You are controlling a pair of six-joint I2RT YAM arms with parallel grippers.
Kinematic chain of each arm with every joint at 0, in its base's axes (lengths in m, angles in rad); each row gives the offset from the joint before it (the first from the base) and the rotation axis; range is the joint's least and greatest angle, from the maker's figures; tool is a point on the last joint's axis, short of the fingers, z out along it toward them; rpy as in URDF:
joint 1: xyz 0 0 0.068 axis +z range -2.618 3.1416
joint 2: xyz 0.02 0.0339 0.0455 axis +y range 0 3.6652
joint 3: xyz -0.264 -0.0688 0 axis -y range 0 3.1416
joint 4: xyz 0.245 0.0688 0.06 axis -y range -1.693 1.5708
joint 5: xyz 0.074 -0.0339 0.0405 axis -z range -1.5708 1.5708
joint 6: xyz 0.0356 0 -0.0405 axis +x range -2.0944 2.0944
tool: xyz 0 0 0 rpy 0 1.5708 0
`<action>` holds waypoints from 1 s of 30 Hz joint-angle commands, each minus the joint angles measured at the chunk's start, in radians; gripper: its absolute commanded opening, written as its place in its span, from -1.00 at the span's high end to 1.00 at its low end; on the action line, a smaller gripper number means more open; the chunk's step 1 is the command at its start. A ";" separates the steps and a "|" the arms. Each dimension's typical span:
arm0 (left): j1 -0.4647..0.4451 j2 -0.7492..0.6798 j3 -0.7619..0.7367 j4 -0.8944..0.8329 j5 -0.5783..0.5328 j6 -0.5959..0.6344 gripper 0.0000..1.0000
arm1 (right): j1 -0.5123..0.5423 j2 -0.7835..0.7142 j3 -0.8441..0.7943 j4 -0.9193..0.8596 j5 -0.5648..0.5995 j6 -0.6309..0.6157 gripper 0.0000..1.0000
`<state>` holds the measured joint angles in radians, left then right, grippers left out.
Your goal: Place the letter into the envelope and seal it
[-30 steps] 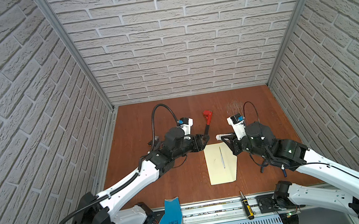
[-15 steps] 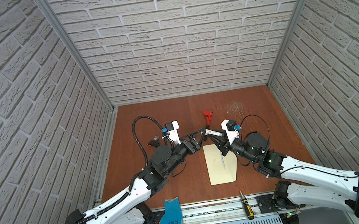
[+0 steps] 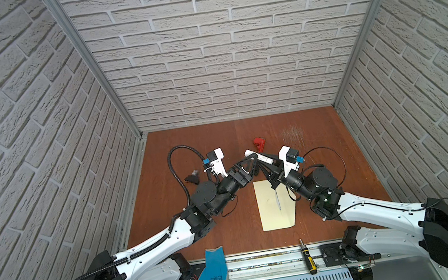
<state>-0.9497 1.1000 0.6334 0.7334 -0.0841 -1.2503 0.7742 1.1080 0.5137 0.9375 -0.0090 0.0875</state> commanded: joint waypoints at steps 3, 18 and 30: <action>-0.003 0.059 0.040 0.170 0.013 -0.042 -0.52 | 0.005 0.015 0.002 0.115 -0.048 -0.024 0.88; -0.009 0.070 0.060 0.194 0.039 -0.025 0.60 | 0.014 0.040 -0.037 0.130 -0.060 -0.057 0.66; -0.004 -0.096 0.106 -0.209 -0.024 0.199 0.87 | 0.027 -0.155 -0.034 -0.257 -0.050 -0.097 0.29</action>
<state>-0.9588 1.0515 0.6895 0.5816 -0.0731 -1.1503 0.8085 1.0073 0.4866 0.8078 -0.1024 0.0036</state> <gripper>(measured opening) 0.275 0.358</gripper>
